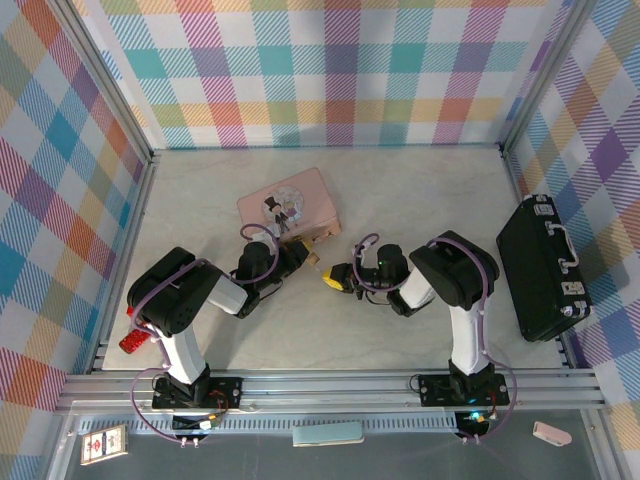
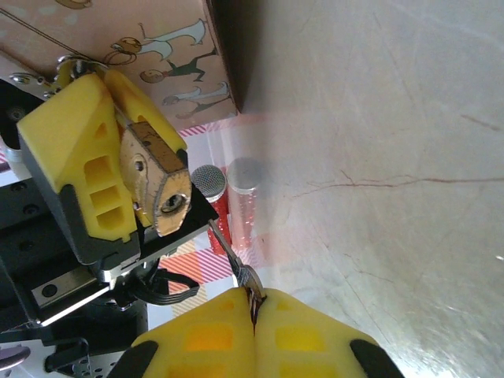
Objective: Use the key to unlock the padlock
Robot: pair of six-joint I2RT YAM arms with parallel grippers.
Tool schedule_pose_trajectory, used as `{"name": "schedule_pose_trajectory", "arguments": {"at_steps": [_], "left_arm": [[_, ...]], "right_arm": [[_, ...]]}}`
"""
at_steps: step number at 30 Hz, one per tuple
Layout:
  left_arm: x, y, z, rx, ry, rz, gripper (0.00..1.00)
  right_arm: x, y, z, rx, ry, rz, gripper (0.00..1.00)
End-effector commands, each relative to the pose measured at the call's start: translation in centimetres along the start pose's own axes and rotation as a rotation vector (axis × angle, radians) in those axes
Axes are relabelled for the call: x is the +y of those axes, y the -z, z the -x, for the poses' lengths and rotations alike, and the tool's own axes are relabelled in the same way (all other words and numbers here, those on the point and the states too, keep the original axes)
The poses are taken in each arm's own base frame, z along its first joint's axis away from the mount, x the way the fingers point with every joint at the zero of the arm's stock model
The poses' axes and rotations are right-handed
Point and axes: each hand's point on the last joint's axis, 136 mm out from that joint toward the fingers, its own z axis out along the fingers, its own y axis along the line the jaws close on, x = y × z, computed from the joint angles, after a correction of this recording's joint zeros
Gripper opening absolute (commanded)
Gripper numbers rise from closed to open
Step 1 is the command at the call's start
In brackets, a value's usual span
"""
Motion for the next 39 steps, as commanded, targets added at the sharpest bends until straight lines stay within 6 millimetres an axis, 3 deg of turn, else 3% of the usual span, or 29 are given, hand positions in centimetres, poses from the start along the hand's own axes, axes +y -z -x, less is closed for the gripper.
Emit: {"name": "schedule_pose_trajectory", "arguments": {"at_steps": [1,39], "left_arm": [[0.19,0.12,-3.06,0.143,0.149,-0.016,0.03],[-0.11,0.51,-3.19,0.151,0.144,-0.021,0.02]], "right_arm": [[1.01,0.27,0.23,-0.022,0.036,0.049,0.00],[1.63,-0.11,0.80,-0.029,0.041,0.076,0.00]]}}
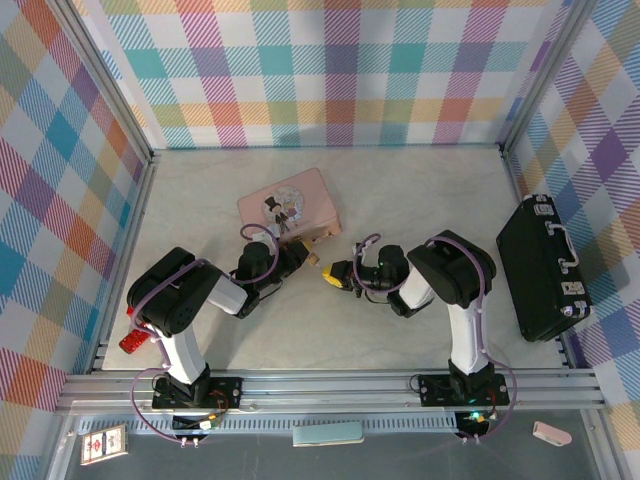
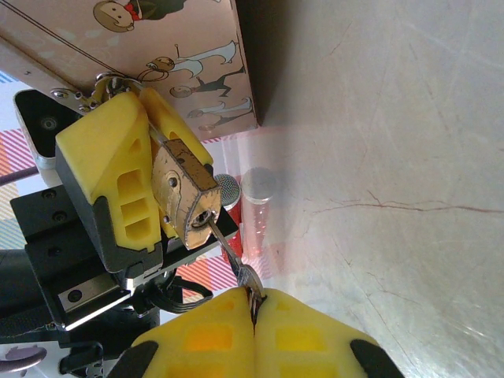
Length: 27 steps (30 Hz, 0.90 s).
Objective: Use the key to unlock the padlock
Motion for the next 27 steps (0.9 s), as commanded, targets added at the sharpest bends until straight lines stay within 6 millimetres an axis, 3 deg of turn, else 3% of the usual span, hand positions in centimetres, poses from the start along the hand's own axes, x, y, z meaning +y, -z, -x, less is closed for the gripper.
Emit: {"name": "schedule_pose_trajectory", "arguments": {"at_steps": [1,27], "left_arm": [[-0.11,0.46,-3.09,0.146,0.144,-0.021,0.02],[-0.25,0.62,-3.07,0.144,0.148,-0.026,0.02]], "right_arm": [[1.00,-0.07,0.29,-0.005,0.028,0.039,0.00],[1.28,0.29,0.55,-0.021,0.035,0.043,0.00]]}}
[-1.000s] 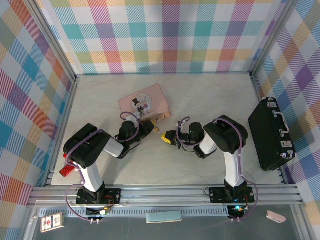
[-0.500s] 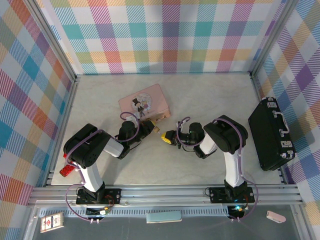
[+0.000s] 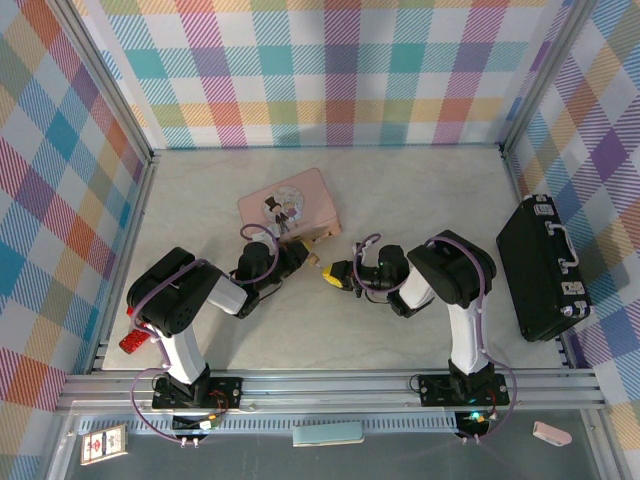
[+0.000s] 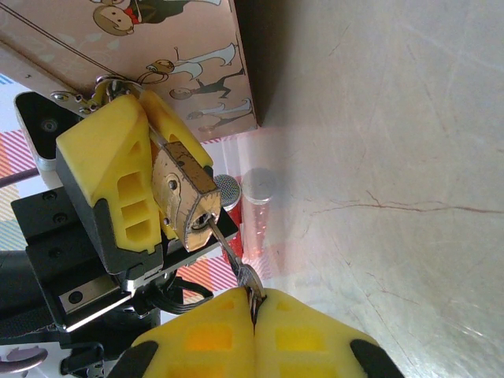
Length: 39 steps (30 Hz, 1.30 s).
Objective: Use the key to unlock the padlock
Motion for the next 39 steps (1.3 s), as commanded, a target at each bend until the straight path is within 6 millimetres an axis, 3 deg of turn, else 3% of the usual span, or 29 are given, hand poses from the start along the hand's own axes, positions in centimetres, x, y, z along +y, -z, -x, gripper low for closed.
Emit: {"name": "schedule_pose_trajectory", "arguments": {"at_steps": [1,29,39], "left_arm": [[-0.3,0.6,-3.0,0.141,0.148,-0.026,0.02],[-0.1,0.6,-3.1,0.142,0.151,-0.024,0.02],[-0.6,0.6,-3.2,0.146,0.152,-0.037,0.02]], "right_arm": [[1.3,0.2,0.5,-0.019,0.037,0.042,0.00],[2.6,0.6,0.3,-0.019,0.061,0.066,0.00],[2.2,0.5,0.2,-0.016,0.059,0.058,0.00]]}}
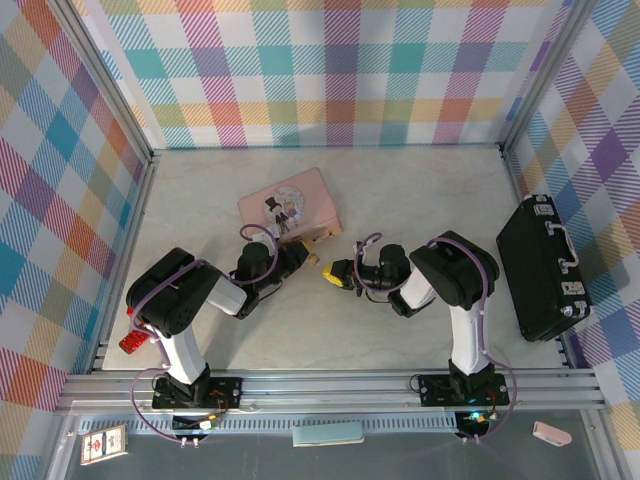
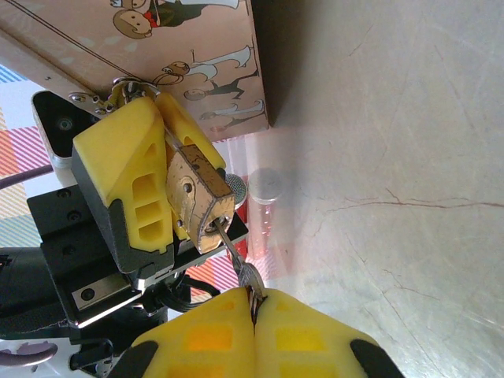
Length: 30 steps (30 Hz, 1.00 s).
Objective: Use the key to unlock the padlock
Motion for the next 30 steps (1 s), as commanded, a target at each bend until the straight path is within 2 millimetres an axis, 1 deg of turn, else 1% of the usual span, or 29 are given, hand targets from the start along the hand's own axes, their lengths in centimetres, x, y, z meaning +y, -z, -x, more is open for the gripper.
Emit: {"name": "schedule_pose_trajectory", "arguments": {"at_steps": [1,13,24,30], "left_arm": [[-0.4,0.5,-3.1,0.142,0.139,-0.025,0.02],[-1.2,0.6,-3.5,0.148,0.146,-0.047,0.02],[-1.5,0.7,-4.1,0.160,0.145,-0.047,0.02],[-1.7,0.6,-4.3,0.167,0.143,-0.048,0.02]], "right_arm": [[1.6,0.2,0.3,-0.012,0.051,0.049,0.00],[2.1,-0.3,0.8,-0.011,0.072,0.063,0.00],[2.3,-0.1,1.5,-0.022,0.078,0.069,0.00],[2.7,-0.3,1.8,-0.017,0.081,0.079,0.00]]}}
